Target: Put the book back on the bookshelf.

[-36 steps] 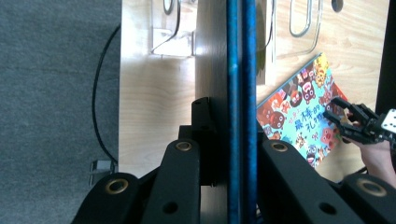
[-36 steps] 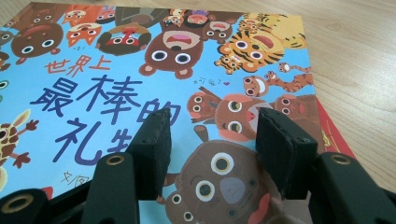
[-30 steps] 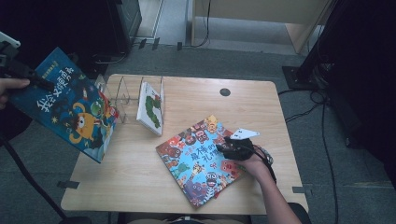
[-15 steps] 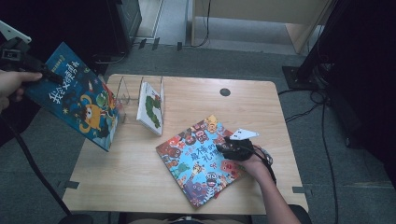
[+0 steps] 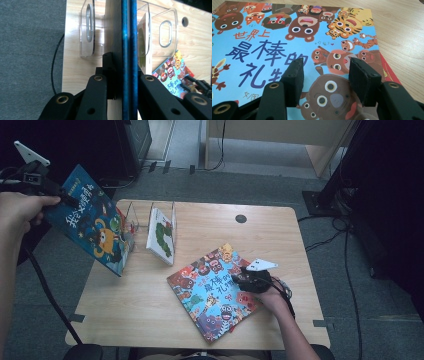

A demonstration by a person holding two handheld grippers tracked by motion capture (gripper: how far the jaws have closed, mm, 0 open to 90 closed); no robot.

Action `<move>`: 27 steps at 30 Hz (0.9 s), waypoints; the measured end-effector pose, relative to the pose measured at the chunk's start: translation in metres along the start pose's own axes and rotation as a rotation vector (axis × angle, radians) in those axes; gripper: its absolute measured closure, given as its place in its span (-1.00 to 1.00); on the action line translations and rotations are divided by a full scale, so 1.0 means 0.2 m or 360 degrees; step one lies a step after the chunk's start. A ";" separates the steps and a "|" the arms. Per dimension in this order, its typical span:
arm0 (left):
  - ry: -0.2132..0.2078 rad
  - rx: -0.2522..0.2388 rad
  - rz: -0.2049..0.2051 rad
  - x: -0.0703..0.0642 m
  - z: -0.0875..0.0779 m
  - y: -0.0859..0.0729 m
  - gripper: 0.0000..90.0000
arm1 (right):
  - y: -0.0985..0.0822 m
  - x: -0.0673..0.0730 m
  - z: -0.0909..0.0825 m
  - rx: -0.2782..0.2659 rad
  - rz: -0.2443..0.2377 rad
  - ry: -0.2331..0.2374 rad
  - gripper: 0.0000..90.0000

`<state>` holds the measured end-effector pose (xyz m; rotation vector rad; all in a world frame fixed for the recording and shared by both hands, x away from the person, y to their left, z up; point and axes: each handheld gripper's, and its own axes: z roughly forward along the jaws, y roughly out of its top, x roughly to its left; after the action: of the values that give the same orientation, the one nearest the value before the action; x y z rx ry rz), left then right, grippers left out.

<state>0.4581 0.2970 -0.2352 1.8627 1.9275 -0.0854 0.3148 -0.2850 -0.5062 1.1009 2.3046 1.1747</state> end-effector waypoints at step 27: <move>0.0090 -0.0005 0.0053 -0.10 0.09 0.05 0.83 | -0.02 0.01 -0.01 -0.0031 0.0008 -0.0011 0.01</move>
<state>0.4719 0.2736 -0.2418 1.9139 1.9317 -0.0196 0.3105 -0.2858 -0.5084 1.1023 2.2816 1.1910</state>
